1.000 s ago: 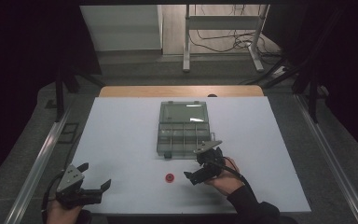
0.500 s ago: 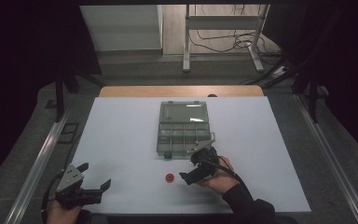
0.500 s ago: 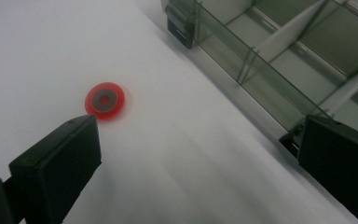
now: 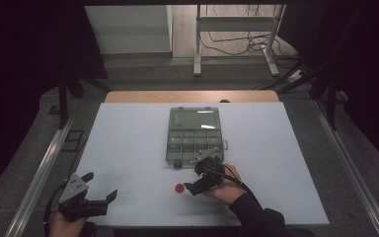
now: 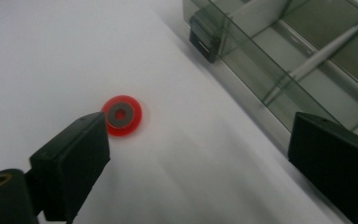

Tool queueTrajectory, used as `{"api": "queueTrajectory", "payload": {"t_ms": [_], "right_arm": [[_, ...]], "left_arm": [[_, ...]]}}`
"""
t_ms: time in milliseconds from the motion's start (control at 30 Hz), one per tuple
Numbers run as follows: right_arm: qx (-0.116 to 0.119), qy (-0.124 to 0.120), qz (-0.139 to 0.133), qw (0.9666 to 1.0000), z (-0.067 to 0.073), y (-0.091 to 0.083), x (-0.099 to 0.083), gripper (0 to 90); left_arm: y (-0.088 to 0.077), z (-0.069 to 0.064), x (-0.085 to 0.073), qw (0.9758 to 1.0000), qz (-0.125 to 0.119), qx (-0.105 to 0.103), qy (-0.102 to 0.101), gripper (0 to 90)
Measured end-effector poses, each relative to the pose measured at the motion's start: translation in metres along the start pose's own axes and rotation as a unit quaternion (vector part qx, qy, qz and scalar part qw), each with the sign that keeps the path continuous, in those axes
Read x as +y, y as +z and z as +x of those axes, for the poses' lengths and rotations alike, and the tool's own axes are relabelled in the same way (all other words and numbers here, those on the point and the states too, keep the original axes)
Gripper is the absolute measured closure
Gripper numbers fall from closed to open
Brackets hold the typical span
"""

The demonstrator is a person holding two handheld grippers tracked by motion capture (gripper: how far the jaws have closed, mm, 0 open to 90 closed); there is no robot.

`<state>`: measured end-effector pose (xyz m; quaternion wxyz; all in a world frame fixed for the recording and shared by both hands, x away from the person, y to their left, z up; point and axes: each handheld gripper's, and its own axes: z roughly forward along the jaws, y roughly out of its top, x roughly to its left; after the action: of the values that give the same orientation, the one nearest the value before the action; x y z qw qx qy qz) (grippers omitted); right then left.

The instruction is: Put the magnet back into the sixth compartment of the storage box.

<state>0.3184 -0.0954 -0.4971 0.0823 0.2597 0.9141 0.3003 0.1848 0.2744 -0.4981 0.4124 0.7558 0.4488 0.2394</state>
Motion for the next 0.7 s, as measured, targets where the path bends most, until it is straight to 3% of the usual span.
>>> {"api": "queueTrajectory", "payload": {"t_ms": [700], "right_arm": [[0.053,-0.038,0.021,0.9976,0.014,0.015,0.01,36.3]], "left_arm": [[0.0,0.001,0.0,1.0,-0.001,-0.003,-0.005,1.3]]}}
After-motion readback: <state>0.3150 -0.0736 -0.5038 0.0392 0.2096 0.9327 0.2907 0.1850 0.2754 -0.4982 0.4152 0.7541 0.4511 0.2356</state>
